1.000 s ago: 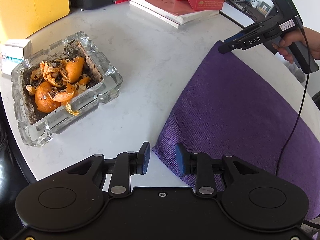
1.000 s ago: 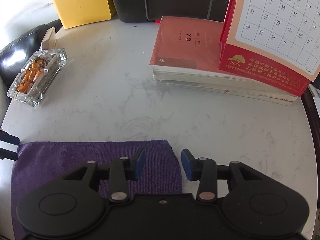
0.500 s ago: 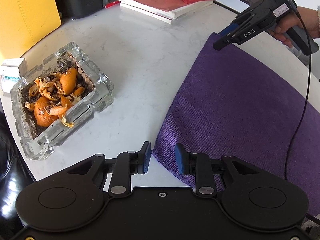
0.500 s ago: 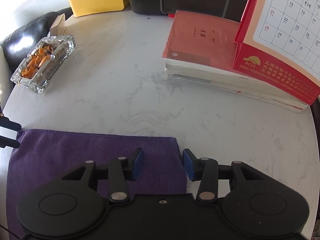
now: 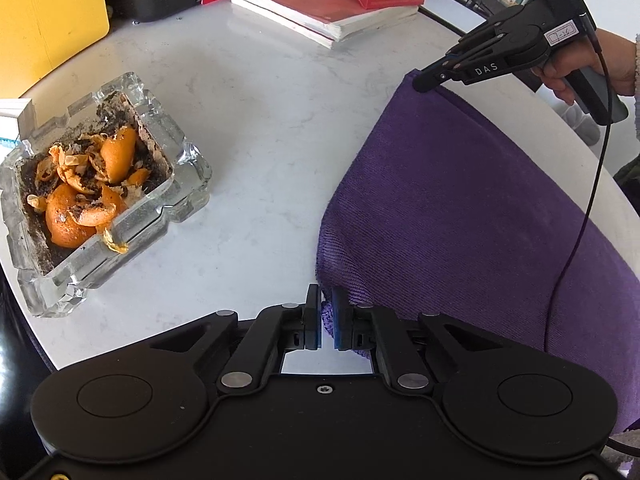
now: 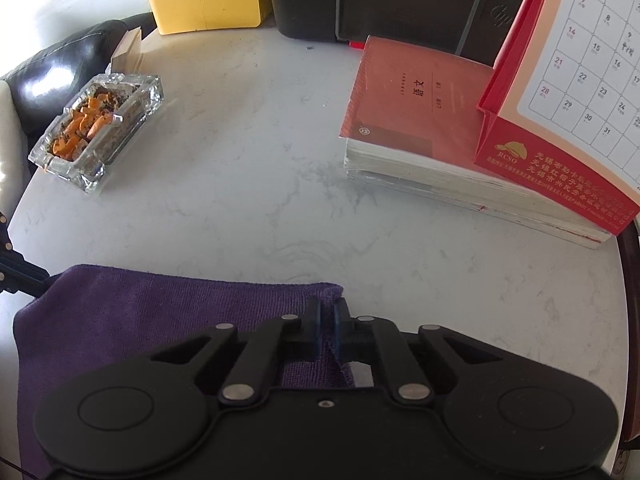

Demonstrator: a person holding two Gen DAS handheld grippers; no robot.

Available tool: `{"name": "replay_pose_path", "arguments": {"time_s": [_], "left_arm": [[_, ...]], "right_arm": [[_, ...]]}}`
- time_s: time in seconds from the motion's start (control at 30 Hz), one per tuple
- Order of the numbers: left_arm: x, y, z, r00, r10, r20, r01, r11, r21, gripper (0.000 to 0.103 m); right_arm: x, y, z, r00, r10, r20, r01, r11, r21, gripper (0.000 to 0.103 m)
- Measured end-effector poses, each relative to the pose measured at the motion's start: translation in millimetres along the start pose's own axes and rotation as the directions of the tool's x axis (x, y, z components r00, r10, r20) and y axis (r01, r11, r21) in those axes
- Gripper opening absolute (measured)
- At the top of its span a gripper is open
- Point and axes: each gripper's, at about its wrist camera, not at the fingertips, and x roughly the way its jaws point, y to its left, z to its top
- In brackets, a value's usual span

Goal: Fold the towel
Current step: 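Grasp the towel edge with the left gripper while the right gripper grasps the adjacent edge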

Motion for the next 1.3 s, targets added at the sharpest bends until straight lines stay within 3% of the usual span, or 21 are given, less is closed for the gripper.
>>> {"name": "replay_pose_path", "arguments": {"time_s": [0.37, 0.63, 1.07, 1.2, 1.3], "left_arm": [[-24, -16, -1, 0.995, -0.083, 0.063, 0.08, 0.996, 0.046, 0.005], [-31, -29, -7, 0.988, -0.144, 0.061, 0.138, 0.986, 0.093, 0.005], [-48, -72, -11, 0.948, -0.314, 0.043, 0.3, 0.933, 0.201, 0.005], [-46, -89, -16, 0.947, -0.322, 0.025, 0.307, 0.921, 0.239, 0.005], [-42, -96, -19, 0.949, -0.314, 0.013, 0.302, 0.923, 0.238, 0.005]], "right_arm": [[-47, 11, -7, 0.997, -0.071, 0.043, 0.07, 0.997, 0.035, 0.004], [-67, 21, -18, 0.993, -0.113, 0.036, 0.111, 0.993, 0.045, 0.004], [-140, 25, -80, 0.967, -0.245, 0.066, 0.223, 0.946, 0.235, 0.004], [-153, 28, -102, 0.972, -0.215, 0.095, 0.169, 0.92, 0.354, 0.005], [-149, 29, -115, 0.979, -0.151, 0.136, 0.071, 0.882, 0.466, 0.007]]}}
